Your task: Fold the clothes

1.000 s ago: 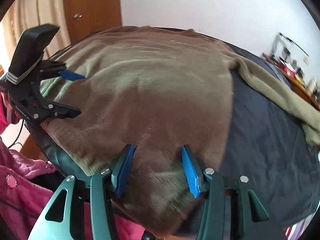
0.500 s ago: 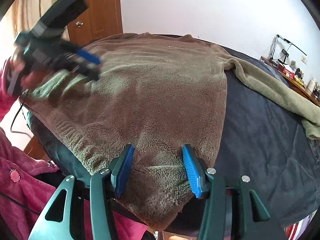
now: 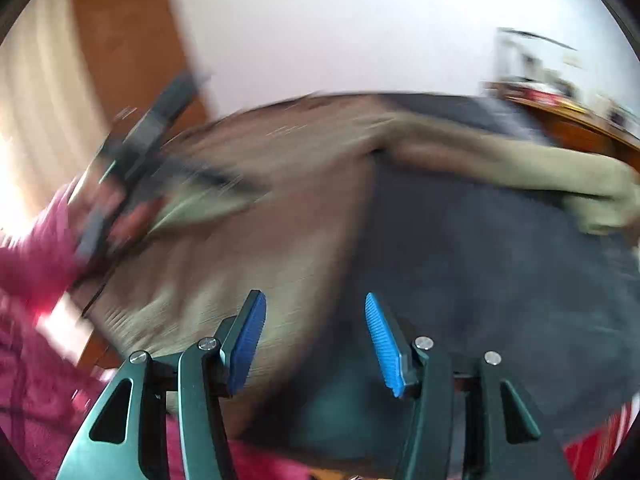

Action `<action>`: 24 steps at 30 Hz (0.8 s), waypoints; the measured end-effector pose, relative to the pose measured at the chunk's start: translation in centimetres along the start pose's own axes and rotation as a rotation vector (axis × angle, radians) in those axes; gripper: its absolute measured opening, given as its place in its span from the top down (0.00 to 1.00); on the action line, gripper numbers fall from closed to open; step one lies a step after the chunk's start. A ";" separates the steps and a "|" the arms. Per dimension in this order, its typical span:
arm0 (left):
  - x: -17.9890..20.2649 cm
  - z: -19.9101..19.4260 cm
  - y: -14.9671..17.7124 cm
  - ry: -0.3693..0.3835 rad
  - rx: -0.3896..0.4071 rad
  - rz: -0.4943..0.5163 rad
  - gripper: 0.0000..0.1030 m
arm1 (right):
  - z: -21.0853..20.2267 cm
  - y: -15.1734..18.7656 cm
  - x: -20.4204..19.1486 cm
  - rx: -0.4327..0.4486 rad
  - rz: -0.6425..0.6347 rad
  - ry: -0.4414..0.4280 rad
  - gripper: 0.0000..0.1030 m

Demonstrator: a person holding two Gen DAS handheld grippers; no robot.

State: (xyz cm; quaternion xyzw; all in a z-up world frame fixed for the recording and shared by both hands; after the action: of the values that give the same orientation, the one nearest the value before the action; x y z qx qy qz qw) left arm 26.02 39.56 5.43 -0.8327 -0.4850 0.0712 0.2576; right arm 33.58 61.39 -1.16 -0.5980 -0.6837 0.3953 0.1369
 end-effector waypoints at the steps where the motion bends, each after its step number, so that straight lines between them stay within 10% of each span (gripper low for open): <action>1: -0.1 0.1 0.1 0.003 0.009 0.000 0.10 | -0.6 -0.8 2.0 0.025 0.057 0.036 0.45; 6: -0.1 0.0 0.4 0.017 0.035 0.022 0.10 | -2.9 -3.9 14.1 0.155 0.438 0.192 0.46; 12: 0.4 0.1 0.8 -0.011 0.058 0.083 0.10 | -3.0 -6.0 22.4 0.242 0.736 0.160 0.46; 24: 0.6 0.4 1.2 -0.034 0.075 0.123 0.10 | -1.1 -8.9 27.9 0.289 0.851 0.275 0.46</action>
State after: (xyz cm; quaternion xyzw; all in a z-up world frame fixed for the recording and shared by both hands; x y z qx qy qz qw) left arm 27.13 39.73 4.57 -0.8494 -0.4341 0.1194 0.2753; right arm 21.07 87.91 -2.19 -0.8467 -0.2915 0.4245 0.1338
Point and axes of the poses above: each gripper's, at about its wrist camera, not at the fingertips, and z roughly the way its jaws point, x to its right, y to its underside, the point moved 4 cm from there along z, roughly the way its jaws point, and after that the axes turned 6 degrees about z, right-handed, at the moved point
